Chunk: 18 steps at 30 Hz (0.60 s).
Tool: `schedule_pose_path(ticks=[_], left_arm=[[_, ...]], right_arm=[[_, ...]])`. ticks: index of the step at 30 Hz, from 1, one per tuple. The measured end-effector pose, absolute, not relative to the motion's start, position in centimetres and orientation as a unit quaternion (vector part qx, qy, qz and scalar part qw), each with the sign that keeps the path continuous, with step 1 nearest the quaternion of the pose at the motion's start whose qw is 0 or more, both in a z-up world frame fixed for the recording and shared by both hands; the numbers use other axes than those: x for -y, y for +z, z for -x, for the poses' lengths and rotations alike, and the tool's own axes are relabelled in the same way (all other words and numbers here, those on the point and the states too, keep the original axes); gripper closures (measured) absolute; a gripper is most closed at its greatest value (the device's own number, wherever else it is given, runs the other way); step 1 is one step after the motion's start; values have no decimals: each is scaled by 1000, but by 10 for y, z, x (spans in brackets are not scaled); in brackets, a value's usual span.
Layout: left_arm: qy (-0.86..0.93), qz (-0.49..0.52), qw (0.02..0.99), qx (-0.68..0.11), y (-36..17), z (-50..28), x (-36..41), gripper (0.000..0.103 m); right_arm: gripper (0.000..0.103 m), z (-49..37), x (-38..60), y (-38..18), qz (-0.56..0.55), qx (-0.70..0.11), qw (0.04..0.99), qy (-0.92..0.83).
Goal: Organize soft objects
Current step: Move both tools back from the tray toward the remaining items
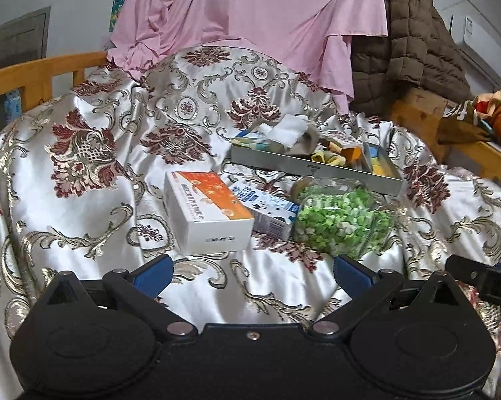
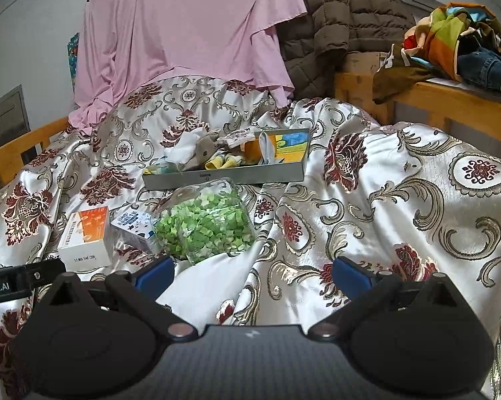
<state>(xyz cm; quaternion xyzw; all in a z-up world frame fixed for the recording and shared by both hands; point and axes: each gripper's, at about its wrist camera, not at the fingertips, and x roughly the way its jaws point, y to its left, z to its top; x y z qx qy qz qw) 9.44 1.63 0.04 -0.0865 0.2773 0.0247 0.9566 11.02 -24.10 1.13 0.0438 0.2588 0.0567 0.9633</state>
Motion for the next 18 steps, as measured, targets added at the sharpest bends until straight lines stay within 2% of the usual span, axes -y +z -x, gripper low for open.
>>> schedule_pose_path(ticks=[18], left_arm=[[26,94,956,-275,1,-92,-17,1]], right_arm=[[0,-110,241,11,-43,-260,963,57]])
